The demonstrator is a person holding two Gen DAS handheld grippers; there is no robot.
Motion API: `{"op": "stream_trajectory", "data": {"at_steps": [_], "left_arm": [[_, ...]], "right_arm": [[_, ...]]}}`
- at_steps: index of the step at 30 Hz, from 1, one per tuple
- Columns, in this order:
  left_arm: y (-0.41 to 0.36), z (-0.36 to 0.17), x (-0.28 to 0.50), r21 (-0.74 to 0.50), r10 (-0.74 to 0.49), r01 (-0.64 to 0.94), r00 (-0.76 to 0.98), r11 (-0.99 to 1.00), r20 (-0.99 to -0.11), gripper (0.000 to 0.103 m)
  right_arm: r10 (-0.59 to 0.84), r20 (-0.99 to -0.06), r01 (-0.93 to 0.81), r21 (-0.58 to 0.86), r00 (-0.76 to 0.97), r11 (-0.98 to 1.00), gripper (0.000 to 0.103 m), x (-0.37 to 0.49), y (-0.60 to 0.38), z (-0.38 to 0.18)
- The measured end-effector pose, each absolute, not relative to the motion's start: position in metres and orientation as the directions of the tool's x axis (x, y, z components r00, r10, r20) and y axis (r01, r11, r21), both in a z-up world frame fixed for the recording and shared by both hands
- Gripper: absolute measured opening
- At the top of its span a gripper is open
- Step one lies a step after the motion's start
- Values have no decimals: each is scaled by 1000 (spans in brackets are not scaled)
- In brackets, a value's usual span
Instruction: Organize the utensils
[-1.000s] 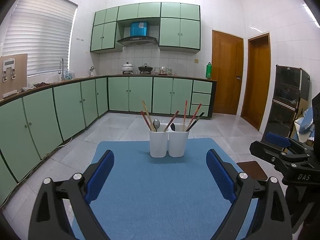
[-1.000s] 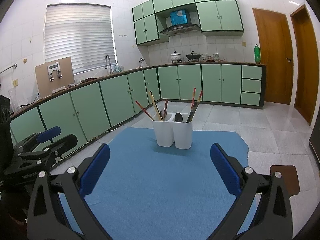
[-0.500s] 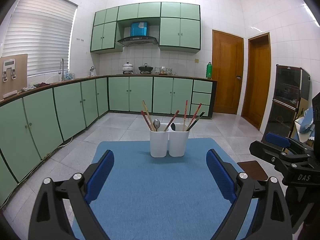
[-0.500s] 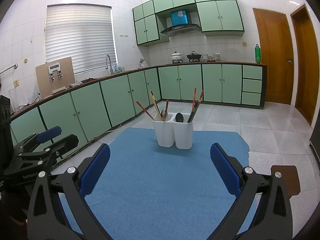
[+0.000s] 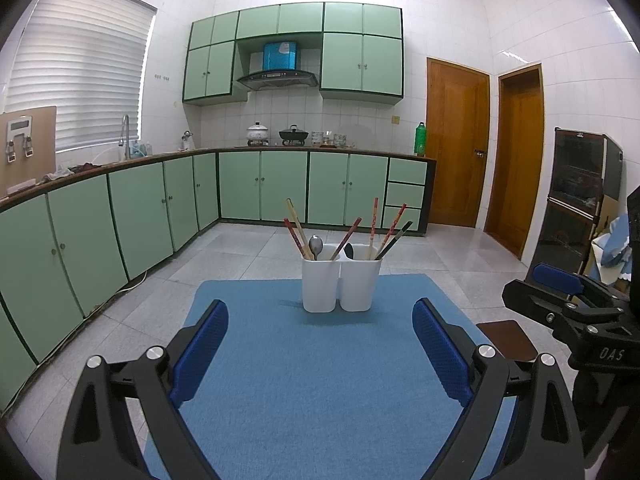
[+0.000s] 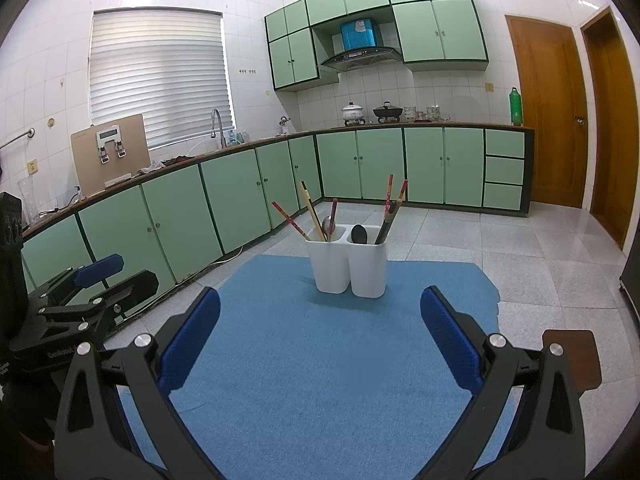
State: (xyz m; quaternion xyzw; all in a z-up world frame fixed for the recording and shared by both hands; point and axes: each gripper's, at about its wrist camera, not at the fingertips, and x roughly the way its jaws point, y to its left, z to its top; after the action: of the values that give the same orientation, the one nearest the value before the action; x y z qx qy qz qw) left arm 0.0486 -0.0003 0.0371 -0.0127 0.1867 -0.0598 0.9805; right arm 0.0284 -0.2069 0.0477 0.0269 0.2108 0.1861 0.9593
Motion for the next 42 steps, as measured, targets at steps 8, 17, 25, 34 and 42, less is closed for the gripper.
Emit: {"op": "stream_trajectory", "data": {"at_steps": [8,17,25,34,42], "left_arm": [[1,37,50,-46,-120,111,922,993,-367,91],[1,37,49,-47,-121,111,923,993,-366,91],[1,37,49,-47,-118,108,923,993,-367,91],[0,37,49,-48,-116,106,922,993,-369,91],[1,36,50,-59,-129,115,919,992,-372,91]], "right_arm": [[369,-395,-346,130,841,929,97,28,-207,48],[369,-395,-346,131,841,929,97,28,-206,48],[369,-397,-346,131,840,929,97,28,-205,47],[370,-398,-346,133,839,929,97,28,-204,46],[365,-403,-345,125,839,930,97,28,-198,41]]}}
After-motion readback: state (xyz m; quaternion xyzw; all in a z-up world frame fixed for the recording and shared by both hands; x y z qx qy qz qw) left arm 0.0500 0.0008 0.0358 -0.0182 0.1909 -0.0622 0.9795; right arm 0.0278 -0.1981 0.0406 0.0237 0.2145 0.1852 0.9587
